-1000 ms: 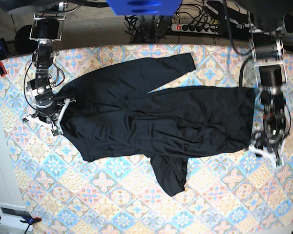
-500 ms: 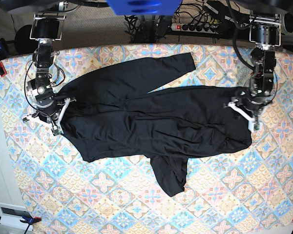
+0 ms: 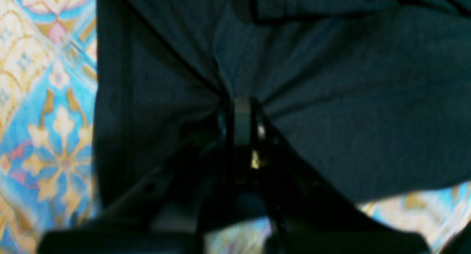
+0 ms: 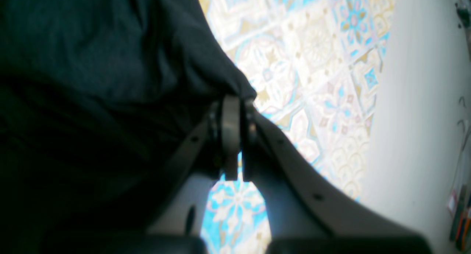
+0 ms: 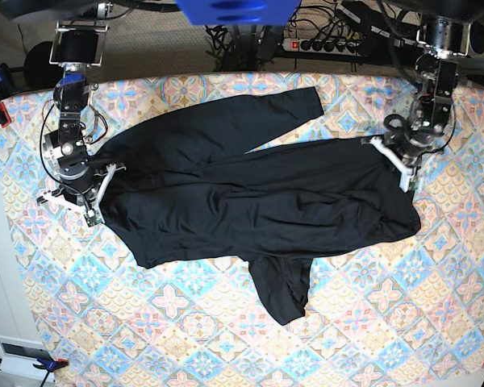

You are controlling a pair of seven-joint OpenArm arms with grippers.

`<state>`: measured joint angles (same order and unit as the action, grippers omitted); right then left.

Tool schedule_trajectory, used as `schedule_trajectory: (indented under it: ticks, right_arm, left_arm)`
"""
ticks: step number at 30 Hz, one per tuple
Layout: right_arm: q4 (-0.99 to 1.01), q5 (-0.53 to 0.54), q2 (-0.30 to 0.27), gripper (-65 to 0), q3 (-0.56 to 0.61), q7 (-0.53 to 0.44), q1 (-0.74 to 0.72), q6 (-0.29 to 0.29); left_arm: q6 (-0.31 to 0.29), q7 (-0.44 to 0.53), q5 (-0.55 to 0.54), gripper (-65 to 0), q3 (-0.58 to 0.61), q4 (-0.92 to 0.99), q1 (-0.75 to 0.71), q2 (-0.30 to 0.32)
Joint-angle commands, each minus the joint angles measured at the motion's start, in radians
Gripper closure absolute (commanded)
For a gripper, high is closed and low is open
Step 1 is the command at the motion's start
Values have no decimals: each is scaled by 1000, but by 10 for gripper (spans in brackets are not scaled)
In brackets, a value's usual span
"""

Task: Layout the t-shirt on the table in an organized manner, then fold the t-shirt properly
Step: 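Pull the held shirt side with the left gripper to stretch it, then release the right gripper's hold and drag the shirt hem outward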

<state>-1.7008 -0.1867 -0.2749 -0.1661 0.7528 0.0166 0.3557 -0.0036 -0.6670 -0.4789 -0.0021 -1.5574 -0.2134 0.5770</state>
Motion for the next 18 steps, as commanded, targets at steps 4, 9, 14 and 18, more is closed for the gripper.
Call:
schedule_trajectory:
  ticks: [4, 9, 14, 18]
  right_arm:
    - [-22, -4, -14, 0, -6, -19, -17, -10]
    - [-11, -4, -14, 0, -5, -19, -17, -13]
    - [61, -4, -14, 0, -5, 9, -17, -14]
    - [78, -4, -16, 0, -5, 60, -16, -14]
  left_arm:
    - [9, -1, 10, -1, -155, -76, -93, 25]
    - [9, -1, 10, -1, -275, -139, -172, 27]
    - [9, -1, 18, -1, -312, -150, -222, 31]
    - [9, -1, 12, -1, -318, -148, -251, 51]
